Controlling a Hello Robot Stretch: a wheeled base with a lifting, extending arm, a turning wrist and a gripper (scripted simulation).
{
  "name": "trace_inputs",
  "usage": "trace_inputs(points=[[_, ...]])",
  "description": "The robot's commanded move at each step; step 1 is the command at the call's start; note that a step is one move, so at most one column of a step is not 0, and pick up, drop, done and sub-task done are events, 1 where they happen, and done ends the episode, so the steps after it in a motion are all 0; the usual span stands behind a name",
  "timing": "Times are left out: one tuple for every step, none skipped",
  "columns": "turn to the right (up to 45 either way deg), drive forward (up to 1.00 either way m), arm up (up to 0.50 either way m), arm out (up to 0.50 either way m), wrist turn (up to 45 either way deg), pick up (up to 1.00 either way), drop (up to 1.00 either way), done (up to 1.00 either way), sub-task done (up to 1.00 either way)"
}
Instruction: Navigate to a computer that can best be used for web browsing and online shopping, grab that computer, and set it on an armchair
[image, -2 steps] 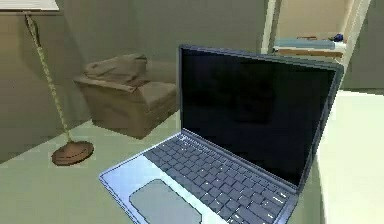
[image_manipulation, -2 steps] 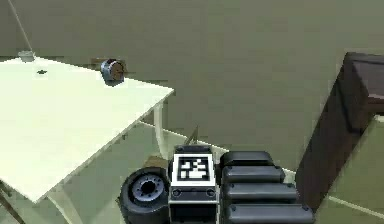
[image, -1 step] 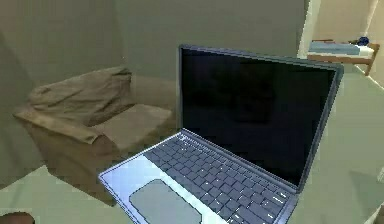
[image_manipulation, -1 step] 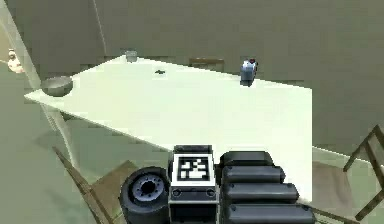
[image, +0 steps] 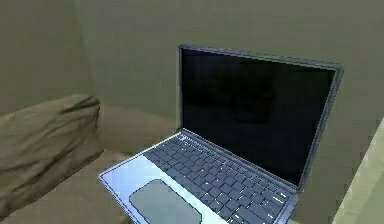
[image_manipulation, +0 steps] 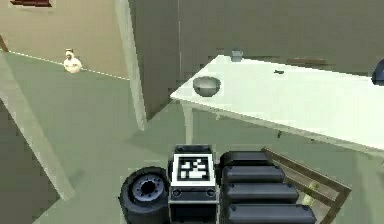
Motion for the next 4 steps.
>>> trace_inputs(points=[[-6.0, 0.00, 0.00, 0.00, 0.0, 0.00, 0.00, 0.00, 0.00], [0.0, 0.50, 0.00, 0.00, 0.0, 0.00, 0.00, 0.00, 0.00], [45.0, 0.00, 0.00, 0.00, 0.0, 0.00, 0.00, 0.00, 0.00], [45.0, 0.00, 0.00, 0.00, 0.0, 0.00, 0.00, 0.00, 0.00]])
